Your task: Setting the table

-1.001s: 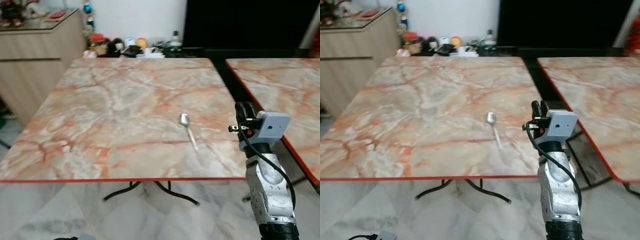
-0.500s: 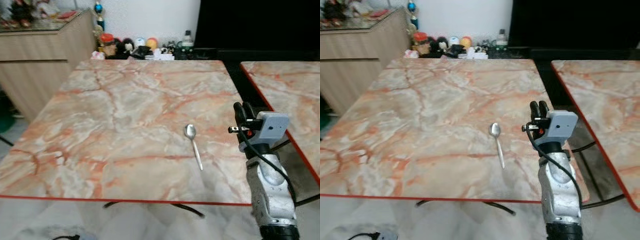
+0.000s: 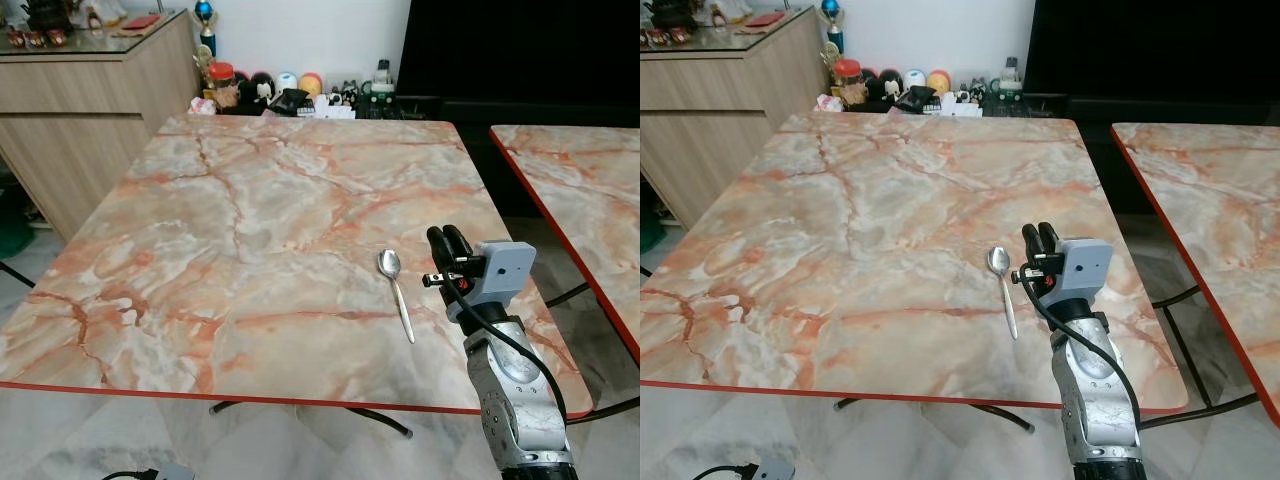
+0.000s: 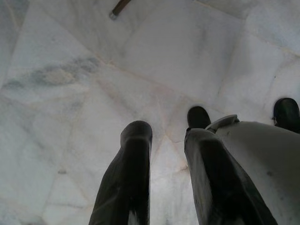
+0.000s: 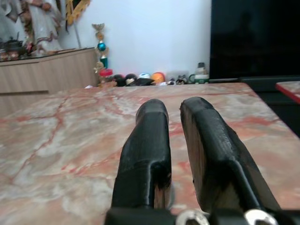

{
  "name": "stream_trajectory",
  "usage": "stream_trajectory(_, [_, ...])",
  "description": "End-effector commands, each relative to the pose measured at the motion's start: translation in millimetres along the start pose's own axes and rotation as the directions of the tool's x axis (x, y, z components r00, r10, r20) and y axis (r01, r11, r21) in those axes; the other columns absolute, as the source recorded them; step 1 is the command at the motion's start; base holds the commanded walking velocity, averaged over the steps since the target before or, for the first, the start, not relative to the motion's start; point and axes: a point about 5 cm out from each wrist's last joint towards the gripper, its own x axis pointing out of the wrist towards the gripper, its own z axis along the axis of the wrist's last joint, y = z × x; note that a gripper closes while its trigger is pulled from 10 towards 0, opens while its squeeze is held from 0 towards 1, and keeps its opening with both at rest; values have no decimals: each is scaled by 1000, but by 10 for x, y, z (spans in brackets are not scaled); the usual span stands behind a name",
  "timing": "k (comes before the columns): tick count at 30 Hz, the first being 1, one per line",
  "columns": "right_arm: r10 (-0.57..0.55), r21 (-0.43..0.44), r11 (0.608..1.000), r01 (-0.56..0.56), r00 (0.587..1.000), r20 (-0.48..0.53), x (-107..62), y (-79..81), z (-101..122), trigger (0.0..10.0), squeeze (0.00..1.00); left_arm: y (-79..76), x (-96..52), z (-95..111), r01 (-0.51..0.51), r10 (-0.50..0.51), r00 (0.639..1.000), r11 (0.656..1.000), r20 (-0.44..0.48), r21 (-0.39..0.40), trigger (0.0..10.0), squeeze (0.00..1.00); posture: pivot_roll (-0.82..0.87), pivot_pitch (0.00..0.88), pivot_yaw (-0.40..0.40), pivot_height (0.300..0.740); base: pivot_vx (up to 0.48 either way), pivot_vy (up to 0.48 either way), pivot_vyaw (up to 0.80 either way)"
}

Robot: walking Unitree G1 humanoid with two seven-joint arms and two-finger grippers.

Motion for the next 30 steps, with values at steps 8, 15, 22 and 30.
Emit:
stream_trajectory(8, [-2, 2, 1000, 2, 1000, 20, 22, 0, 63, 10000, 0, 16, -21, -89, 0, 0, 999, 1000, -33, -8, 10000, 0, -18, 102, 18, 740, 0, 465, 0])
stream_trajectory(15, [-7, -3, 1000, 7, 1000, 20, 21, -10, 62, 10000, 0, 23, -26, -106, -1, 1, 999, 1000, -39, 4, 10000, 0, -18, 102, 20, 740, 0, 111, 0])
stream_trajectory(22, [-26, -9, 1000, 26, 999, 23, 16, -47, 70, 10000, 0, 9, -26, -107, 10, -11, 999, 1000, -32, -18, 10000, 0, -17, 101, 19, 740, 123, 0, 0])
stream_trajectory(30, [-48, -14, 999, 48, 998, 29, 13, -96, 86, 10000, 0, 19, -28, -110, -1, 1, 999, 1000, -34, -14, 10000, 0, -16, 101, 18, 740, 374, 0, 0])
